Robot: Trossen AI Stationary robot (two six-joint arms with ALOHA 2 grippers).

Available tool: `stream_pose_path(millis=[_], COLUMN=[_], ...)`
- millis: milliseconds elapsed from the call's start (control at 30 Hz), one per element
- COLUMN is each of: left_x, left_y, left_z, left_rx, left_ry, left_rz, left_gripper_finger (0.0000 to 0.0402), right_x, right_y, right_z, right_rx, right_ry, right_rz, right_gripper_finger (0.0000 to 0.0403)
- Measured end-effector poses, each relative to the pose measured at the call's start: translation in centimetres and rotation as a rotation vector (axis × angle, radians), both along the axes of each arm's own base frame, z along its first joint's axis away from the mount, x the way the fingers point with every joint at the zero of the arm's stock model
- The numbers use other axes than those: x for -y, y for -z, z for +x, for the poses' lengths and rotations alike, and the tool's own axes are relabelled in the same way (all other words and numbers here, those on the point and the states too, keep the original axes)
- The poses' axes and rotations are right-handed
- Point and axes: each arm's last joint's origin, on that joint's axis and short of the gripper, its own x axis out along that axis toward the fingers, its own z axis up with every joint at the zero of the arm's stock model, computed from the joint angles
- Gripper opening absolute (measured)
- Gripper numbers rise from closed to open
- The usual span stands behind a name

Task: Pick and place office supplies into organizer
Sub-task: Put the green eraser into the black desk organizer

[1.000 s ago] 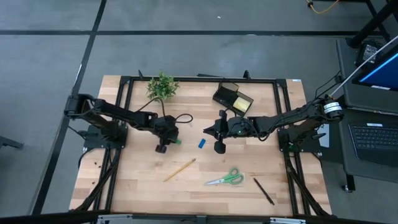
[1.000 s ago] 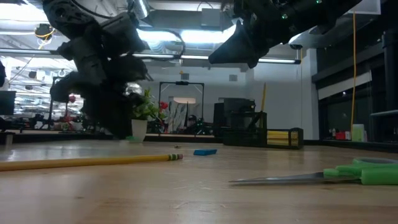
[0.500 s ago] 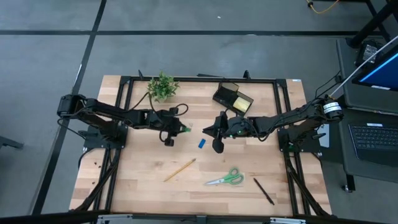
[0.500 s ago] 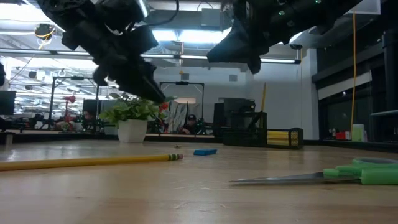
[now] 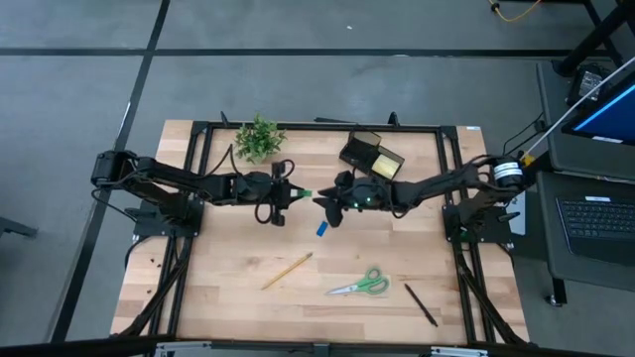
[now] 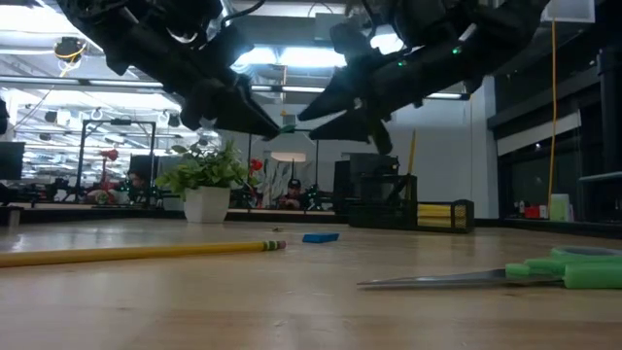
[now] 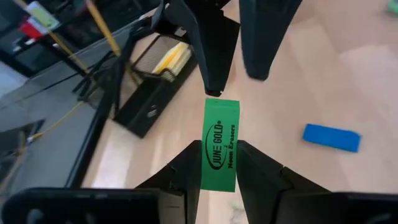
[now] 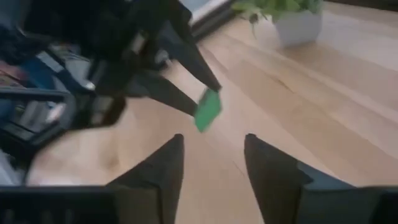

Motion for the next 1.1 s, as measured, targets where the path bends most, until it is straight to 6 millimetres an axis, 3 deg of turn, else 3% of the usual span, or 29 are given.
stream_pose_path(millis=[267, 700, 1100], left_x=[-0.1, -0.1, -0.1], left_y=[0.0, -0.1, -0.1], left_z=[0.0, 0.0, 0.0], left_rx=[-0.015, -0.007, -0.005], left_ry=[-0.02, -0.014, -0.013], left_rz=[0.052, 0.048, 0.05], left_gripper_finger=[0.009, 0.0089, 0.0089], right_x=[0.9, 2.0, 2.2], right_y=[0.0, 1.1, 0.3], right_z=[0.2, 1.1, 1.7], right_rx=[0.039, 0.089, 0.135], right_ry=[-0.025, 0.026, 0.0], right_rz=[0.074, 0.062, 0.038], right_gripper_finger=[0.0213, 0.021, 0.021])
